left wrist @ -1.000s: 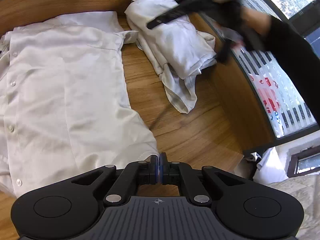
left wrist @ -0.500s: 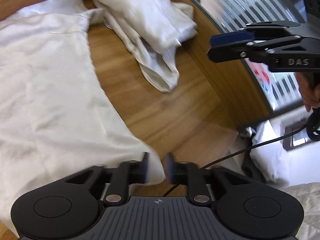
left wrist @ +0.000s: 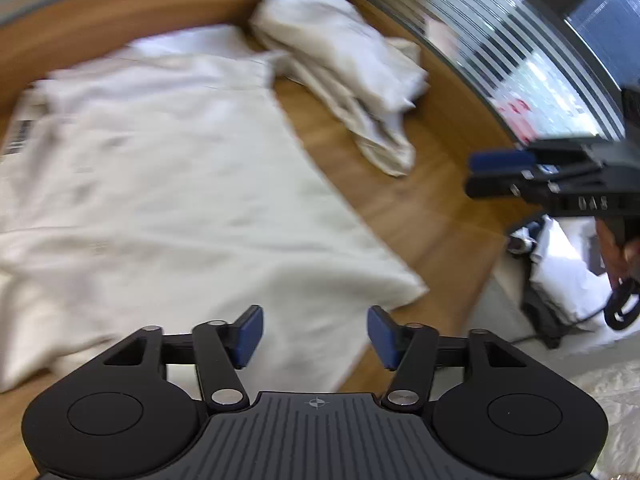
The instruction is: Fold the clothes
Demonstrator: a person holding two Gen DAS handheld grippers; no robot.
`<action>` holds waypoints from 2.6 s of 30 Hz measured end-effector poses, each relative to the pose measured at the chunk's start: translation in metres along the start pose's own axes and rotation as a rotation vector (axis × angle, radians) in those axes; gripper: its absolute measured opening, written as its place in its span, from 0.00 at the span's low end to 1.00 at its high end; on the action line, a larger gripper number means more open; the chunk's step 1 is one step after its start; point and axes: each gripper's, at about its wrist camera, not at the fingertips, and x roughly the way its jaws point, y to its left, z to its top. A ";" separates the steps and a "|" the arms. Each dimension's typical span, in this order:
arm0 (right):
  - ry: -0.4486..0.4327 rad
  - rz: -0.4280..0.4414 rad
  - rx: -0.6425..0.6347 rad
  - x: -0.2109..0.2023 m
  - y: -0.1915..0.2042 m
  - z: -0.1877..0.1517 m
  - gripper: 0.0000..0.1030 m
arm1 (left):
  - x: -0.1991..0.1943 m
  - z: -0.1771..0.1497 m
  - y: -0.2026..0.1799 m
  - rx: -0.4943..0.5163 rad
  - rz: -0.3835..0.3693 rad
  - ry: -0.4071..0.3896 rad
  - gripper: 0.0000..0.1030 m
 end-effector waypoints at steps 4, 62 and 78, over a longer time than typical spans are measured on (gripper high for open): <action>-0.031 0.003 0.055 0.017 0.045 -0.004 0.47 | -0.036 -0.022 0.045 -0.020 0.087 -0.048 0.63; 0.263 0.056 -0.176 0.120 0.256 -0.090 0.13 | -0.131 -0.076 0.273 -0.173 0.280 -0.169 0.65; 0.081 0.151 -0.189 0.181 0.329 -0.015 0.45 | -0.070 -0.046 0.299 0.109 0.215 -0.036 0.81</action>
